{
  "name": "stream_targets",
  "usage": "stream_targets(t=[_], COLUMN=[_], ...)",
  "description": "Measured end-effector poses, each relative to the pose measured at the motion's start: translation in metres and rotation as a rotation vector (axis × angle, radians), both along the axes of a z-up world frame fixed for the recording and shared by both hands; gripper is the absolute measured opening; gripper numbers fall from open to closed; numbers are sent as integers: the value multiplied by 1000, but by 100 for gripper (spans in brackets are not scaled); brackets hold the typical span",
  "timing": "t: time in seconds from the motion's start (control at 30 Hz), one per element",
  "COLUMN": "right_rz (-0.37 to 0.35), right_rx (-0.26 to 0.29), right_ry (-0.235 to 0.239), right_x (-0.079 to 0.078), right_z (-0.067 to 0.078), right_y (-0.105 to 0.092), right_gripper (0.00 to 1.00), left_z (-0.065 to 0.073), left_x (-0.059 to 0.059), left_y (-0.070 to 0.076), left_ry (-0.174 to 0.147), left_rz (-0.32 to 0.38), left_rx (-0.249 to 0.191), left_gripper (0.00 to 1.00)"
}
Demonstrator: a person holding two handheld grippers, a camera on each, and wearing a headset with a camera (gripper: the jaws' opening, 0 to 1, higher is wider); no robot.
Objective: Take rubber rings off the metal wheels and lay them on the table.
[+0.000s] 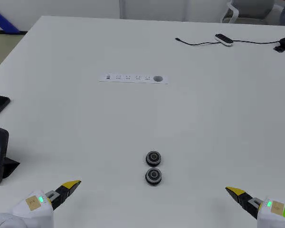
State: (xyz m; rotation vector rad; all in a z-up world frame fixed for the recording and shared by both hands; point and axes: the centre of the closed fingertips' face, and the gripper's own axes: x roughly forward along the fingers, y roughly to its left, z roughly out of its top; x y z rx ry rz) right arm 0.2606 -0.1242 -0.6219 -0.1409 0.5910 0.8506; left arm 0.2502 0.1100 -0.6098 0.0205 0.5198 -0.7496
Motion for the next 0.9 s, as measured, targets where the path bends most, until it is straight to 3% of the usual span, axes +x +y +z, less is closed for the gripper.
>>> stream_targets(t=[0.63,0.9], right_rz=[-12,-5], right_rx=[31,59], right_ry=[12,23], right_x=[7,12], right_z=[3,5], right_y=[1,13], right_gripper=[97,96], left_z=[-4,-6], left_x=[4,7], left_y=[1,-1], left_ry=[7,12], left_rz=[-6,-25], left_rx=[14,29], left_gripper=[96,90])
